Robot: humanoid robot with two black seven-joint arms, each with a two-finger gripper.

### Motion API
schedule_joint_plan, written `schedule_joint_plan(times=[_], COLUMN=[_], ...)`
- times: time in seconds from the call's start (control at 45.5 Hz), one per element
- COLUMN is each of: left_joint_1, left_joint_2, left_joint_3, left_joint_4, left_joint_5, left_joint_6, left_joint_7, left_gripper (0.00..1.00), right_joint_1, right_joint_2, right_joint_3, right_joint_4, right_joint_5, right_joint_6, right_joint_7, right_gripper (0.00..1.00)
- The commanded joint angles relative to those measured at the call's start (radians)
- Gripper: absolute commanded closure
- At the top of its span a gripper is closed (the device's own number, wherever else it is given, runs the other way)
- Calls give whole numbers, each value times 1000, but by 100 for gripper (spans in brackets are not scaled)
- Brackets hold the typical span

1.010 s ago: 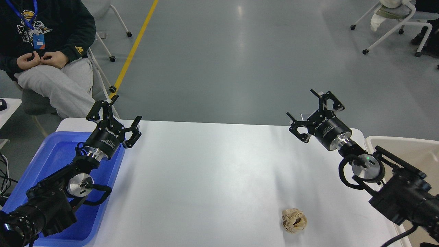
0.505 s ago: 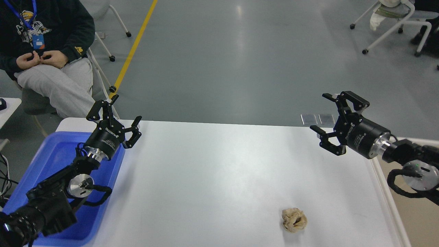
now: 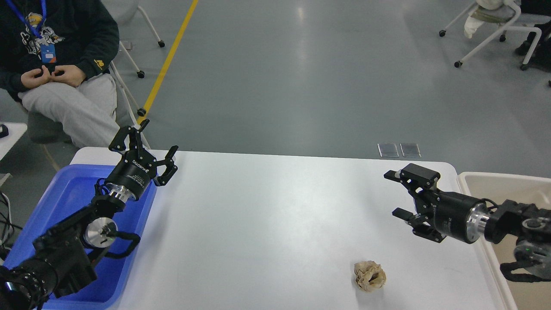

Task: Tidy desktop
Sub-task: 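Swing the right gripper outward and lower it toward the crumpled paper ball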

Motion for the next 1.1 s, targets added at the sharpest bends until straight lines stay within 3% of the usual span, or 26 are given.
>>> schedule_joint_plan(times=[0.0,0.242,0.593,0.834,1.076], left_joint_1=[0,0,0,0,0], left_joint_2=[0,0,0,0,0], left_joint_3=[0,0,0,0,0], left_joint_4=[0,0,0,0,0], left_joint_5=[0,0,0,0,0], left_joint_6=[1,1,1,1,1], left_joint_7=[0,-1,-1,-1,0], left_gripper=[0,0,0,0,0], right_joint_1=[197,245,262,230,213], right_joint_2=[30,216,345,420,451], right_joint_3=[-328,-572,-684,-684,-684], right_joint_4=[56,53,0,-123,-122], right_joint_5=[-50,-154,-199,-183,-191], right_joint_6=[-48,-204,-324,-367,-373], right_joint_7=[1,1,1,2,6], right_gripper=[0,0,0,0,0])
